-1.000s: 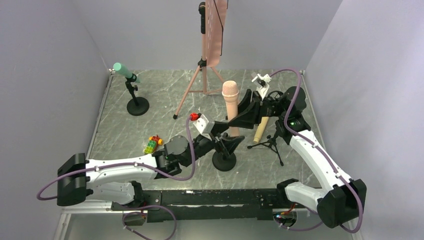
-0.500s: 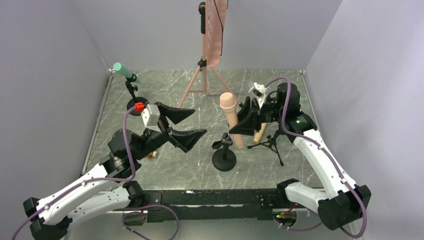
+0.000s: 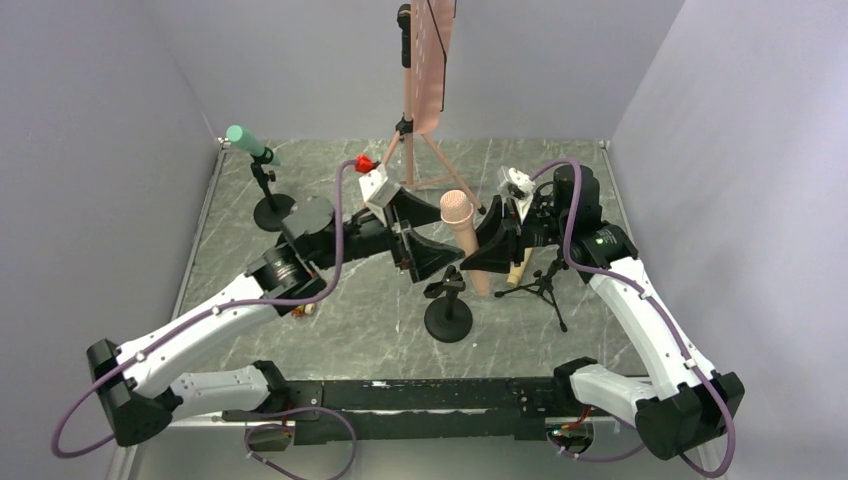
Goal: Attach the microphones to the stand
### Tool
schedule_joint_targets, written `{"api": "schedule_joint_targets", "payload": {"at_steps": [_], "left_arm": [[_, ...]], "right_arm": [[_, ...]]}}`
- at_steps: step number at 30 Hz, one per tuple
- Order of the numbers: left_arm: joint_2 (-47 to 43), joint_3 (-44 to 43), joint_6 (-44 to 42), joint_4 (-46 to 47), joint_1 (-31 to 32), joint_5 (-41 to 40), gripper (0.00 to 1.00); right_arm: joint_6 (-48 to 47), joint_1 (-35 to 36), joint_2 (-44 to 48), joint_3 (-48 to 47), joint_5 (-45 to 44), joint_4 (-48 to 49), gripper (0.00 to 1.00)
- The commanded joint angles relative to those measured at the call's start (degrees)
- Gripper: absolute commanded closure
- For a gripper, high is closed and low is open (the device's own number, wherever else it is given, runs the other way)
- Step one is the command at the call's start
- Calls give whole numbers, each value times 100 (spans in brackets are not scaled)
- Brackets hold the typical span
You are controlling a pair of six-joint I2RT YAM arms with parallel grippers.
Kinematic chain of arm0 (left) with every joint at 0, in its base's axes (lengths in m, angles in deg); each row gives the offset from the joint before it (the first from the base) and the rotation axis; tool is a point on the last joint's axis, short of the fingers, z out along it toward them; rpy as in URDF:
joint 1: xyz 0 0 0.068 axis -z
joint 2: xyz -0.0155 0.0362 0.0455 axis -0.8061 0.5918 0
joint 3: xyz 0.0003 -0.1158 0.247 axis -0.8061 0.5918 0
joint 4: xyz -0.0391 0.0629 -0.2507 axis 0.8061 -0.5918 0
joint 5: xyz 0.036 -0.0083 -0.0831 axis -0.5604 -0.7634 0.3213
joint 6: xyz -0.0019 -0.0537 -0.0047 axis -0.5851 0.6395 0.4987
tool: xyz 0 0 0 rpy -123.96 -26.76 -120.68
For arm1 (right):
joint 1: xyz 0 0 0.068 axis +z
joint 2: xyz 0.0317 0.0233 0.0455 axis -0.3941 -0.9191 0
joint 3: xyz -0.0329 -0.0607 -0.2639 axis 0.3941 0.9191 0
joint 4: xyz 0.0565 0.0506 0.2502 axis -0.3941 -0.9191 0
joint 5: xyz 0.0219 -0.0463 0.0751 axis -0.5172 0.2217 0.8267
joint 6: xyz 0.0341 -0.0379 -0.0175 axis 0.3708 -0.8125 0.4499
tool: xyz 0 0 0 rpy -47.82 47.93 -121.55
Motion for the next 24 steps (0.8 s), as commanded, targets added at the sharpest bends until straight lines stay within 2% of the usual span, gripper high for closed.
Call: {"api": "schedule_joint_targets", "payload": {"at_steps": [1, 7, 16, 19, 24], "left_arm": [[463, -504, 155, 232, -62, 545, 3], [954, -1071, 257, 277, -108, 848, 6], [1178, -1376, 123, -104, -200, 877, 22], [1206, -1429, 41, -228, -205, 902, 31], [1237, -1528, -108, -420, -206, 981, 37]], "right_arm": [[-151, 9, 72, -32, 87, 71, 88], [-129, 7, 109, 61, 92, 127, 87], [-130, 9, 86, 53, 131, 125, 87], [-129, 12, 68, 35, 134, 127, 87], [-157, 10, 50, 1, 135, 75, 87]]}}
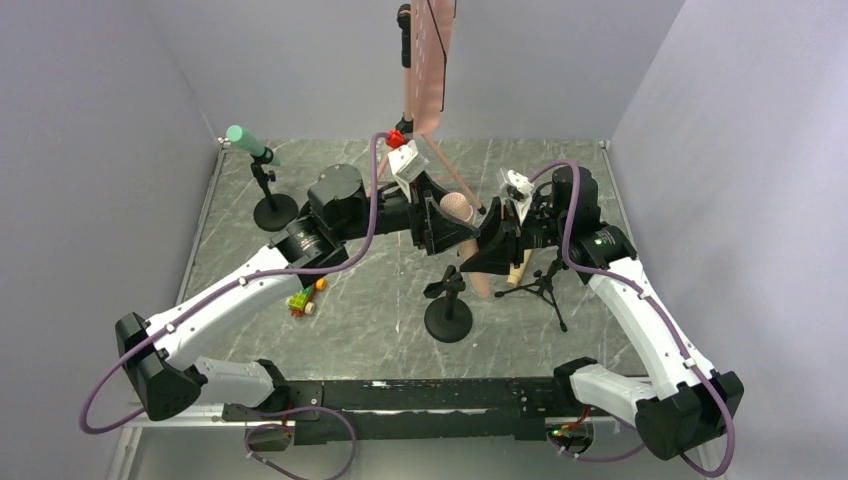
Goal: Attach the microphones to the stand
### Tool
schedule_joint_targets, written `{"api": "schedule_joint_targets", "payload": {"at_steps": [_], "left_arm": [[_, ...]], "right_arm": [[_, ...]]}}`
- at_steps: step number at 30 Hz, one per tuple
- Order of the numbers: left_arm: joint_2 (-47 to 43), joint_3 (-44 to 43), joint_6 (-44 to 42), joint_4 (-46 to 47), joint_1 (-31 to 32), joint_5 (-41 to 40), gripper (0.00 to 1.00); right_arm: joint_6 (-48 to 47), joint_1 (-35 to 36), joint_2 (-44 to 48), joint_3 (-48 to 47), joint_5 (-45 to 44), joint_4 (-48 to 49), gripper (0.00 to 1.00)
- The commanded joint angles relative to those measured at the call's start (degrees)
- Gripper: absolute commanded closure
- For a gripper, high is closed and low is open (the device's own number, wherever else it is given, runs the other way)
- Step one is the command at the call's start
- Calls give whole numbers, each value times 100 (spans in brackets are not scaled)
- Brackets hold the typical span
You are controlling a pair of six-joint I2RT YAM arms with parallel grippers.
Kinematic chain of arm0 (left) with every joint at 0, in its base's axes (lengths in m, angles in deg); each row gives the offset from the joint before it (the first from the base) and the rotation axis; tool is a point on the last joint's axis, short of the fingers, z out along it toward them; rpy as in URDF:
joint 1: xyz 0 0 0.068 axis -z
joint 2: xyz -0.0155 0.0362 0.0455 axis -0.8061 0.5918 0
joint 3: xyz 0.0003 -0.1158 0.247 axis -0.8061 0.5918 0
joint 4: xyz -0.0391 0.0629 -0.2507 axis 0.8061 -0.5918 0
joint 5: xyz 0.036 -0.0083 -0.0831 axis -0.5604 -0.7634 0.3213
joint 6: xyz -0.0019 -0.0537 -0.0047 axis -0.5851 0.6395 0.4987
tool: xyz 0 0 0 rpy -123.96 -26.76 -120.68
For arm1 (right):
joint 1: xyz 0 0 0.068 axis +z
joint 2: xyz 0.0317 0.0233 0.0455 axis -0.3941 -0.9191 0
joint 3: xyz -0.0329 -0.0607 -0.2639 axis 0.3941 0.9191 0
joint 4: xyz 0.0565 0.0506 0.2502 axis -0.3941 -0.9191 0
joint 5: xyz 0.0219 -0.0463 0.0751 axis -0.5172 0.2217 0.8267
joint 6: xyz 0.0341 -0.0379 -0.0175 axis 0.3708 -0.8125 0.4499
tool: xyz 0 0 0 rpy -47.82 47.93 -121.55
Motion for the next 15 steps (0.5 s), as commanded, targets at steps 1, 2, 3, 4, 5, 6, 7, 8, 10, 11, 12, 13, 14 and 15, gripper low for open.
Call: {"api": "schedule_joint_targets", "payload": {"at_steps": [1, 2, 3, 4, 5, 6, 7, 8, 10, 11, 12, 13, 14, 15], "left_arm": [[16, -331, -181, -150, 10, 254, 39], [23, -357, -193, -168, 9, 268, 41], [33, -379, -203, -185, 9, 282, 43], [38, -393, -215, -200, 4, 299, 51], [34, -403, -226, -200, 0, 293, 66], [28, -398, -229, -196, 2, 266, 77], [12, -386, -238, -169, 5, 262, 82], [-12, -373, -247, -136, 1, 268, 89], [-43, -363, -267, -121, -1, 267, 100], [-73, -357, -281, -103, 6, 281, 100], [-94, -334, -282, -78, 2, 286, 100], [-131, -296, -284, -39, 2, 277, 100], [-177, -247, -284, 19, -2, 266, 100], [-234, -182, -282, 81, -7, 253, 100]], "right_arm": [[-114, 2, 41, -79, 94, 70, 87], [-107, 6, 27, -80, 103, 72, 87], [-105, 6, 23, -80, 102, 72, 87], [-105, 0, 2, -87, 105, 72, 87], [-105, 1, -4, -96, 103, 72, 87], [-101, 3, -14, -97, 107, 72, 87], [-96, 4, -15, -97, 115, 76, 87], [-96, 6, -26, -97, 112, 80, 87], [-88, 4, -39, -93, 113, 88, 87], [-81, 7, -32, -89, 117, 89, 85], [-74, 6, -34, -82, 141, 102, 82], [-40, 6, -35, -69, 172, 132, 76], [21, 7, -18, -53, 199, 208, 67], [106, 1, -7, -4, 226, 291, 53]]}}
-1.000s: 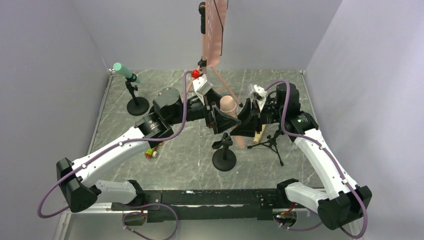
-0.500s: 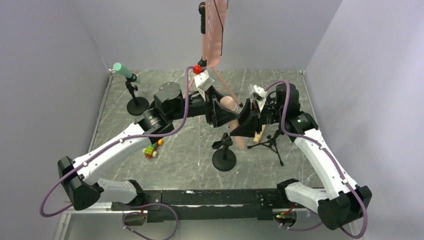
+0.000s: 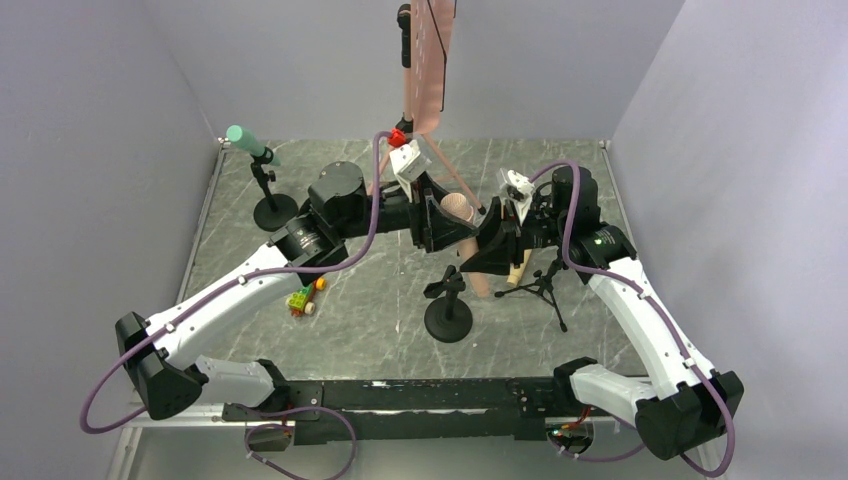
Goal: Attach the microphones to the stand
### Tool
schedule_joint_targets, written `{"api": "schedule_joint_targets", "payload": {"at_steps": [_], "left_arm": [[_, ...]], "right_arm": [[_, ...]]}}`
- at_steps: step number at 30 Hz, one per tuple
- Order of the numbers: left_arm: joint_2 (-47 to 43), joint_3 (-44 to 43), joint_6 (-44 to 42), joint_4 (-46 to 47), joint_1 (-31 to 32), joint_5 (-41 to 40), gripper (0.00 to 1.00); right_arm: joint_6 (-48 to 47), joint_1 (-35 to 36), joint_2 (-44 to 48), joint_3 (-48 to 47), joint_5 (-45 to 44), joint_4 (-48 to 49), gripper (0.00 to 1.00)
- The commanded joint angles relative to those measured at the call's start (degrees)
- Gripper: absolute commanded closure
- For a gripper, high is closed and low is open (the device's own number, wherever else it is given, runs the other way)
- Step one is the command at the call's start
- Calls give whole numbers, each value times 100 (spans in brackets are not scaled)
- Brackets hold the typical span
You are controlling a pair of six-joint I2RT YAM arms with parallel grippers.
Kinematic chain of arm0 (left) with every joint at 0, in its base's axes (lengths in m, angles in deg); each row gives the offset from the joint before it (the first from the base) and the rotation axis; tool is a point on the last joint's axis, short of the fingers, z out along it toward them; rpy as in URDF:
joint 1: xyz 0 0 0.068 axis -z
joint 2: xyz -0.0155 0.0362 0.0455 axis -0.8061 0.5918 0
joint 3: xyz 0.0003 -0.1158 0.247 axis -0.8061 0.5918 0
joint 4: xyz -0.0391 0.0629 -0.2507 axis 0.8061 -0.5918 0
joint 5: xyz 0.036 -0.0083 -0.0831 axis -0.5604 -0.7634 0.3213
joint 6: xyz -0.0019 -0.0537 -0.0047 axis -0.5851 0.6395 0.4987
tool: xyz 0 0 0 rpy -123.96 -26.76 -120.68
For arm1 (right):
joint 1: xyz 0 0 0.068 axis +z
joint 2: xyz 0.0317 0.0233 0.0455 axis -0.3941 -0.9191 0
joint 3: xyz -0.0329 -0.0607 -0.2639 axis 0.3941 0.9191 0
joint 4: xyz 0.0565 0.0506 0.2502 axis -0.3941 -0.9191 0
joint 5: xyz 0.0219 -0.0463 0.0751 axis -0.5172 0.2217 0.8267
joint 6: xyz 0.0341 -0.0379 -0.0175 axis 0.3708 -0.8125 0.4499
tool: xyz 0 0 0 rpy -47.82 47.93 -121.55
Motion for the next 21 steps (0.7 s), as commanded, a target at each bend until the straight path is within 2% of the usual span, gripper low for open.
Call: {"api": "schedule_joint_targets", "payload": {"at_steps": [1, 3, 4, 10, 12, 15, 18, 21], "left_arm": [[-356, 40, -103, 395, 8, 147, 100], [-518, 205, -96, 465, 2, 58, 100], [-624, 303, -92, 492, 2, 9, 100], [-1548, 838, -169, 351, -16, -359, 100], [-1963, 1028, -280, 67, -25, -489, 100], [-2679, 1260, -468, -589, -19, -704, 100], [-3334, 1522, -514, -1162, -26, -867, 100], [-3996, 1773, -579, -1706, -26, -1095, 100]], "right_arm": [[197, 10, 20, 26, 223, 364, 33], [211, 12, 40, 28, 241, 384, 8], [160, 11, 42, 4, 234, 327, 2], [-789, 2, -8, -355, -126, -618, 0], [-1676, 3, -60, -629, -455, -1404, 0], [-3612, 4, -245, -1143, -1136, -2863, 0], [-5004, 0, -410, -1104, -1485, -3538, 0], [-5821, 19, -546, -930, -1247, -3787, 0]]}}
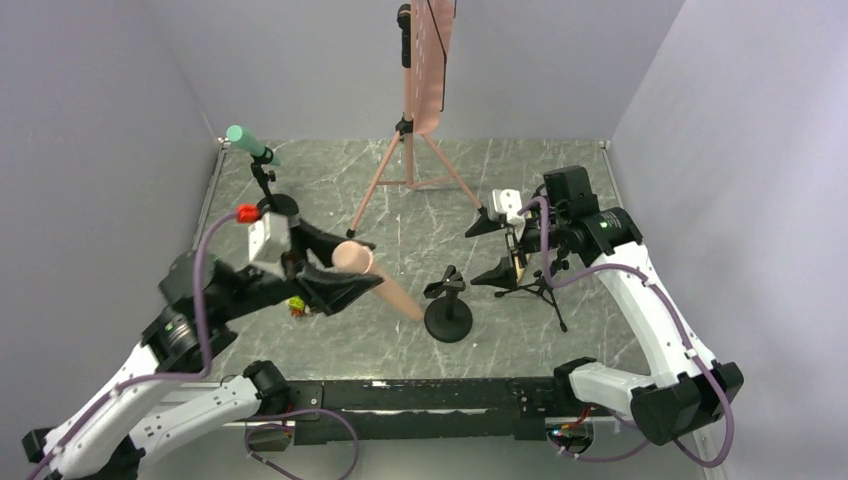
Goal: Attach the microphones to the stand
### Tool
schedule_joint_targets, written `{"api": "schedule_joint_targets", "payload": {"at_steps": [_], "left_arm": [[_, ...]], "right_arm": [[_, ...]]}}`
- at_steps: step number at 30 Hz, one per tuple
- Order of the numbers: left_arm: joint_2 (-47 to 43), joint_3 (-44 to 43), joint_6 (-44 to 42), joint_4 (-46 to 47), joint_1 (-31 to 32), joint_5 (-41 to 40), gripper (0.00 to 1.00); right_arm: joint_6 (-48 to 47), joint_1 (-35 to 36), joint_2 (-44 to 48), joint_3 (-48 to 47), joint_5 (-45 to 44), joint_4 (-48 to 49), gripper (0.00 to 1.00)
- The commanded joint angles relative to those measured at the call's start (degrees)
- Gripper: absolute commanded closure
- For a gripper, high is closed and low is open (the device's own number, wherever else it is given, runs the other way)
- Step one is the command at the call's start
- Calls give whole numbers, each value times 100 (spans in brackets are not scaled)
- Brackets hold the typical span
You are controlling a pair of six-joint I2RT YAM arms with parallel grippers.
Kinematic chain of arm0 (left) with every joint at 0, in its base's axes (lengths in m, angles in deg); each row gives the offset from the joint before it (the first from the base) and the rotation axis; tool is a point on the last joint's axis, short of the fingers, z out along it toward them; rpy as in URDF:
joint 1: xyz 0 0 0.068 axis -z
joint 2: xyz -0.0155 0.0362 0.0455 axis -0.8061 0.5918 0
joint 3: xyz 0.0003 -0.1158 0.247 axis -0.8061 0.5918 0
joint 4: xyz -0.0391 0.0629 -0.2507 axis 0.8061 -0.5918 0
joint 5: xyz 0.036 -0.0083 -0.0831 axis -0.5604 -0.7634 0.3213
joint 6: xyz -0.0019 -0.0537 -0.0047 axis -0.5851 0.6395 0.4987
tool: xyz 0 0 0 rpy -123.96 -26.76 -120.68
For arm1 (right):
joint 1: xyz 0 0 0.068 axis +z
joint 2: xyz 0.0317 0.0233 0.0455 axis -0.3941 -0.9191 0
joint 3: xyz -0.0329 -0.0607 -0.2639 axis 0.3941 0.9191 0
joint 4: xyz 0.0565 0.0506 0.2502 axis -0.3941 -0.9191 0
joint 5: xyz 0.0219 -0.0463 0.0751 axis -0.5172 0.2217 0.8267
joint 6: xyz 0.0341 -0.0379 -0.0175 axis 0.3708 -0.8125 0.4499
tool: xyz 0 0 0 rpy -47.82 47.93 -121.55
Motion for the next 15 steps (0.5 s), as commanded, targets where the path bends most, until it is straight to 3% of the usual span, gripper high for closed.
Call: {"api": "schedule_joint_targets", "payload": {"at_steps": [1, 8, 15], "left_arm": [[-814, 350, -226, -969, -15, -510, 100], [-1500, 750, -265, -1410, -14, -888, 100], [-1740, 1410, 34, -1009, -12, -911, 100]], "right_arm": [[-2148, 56, -286, 121, -74, -1080, 0], [-2316, 327, -865, 198, -157, -1008, 0], [-2293, 601, -1210, 217, -26, -1056, 0]]}}
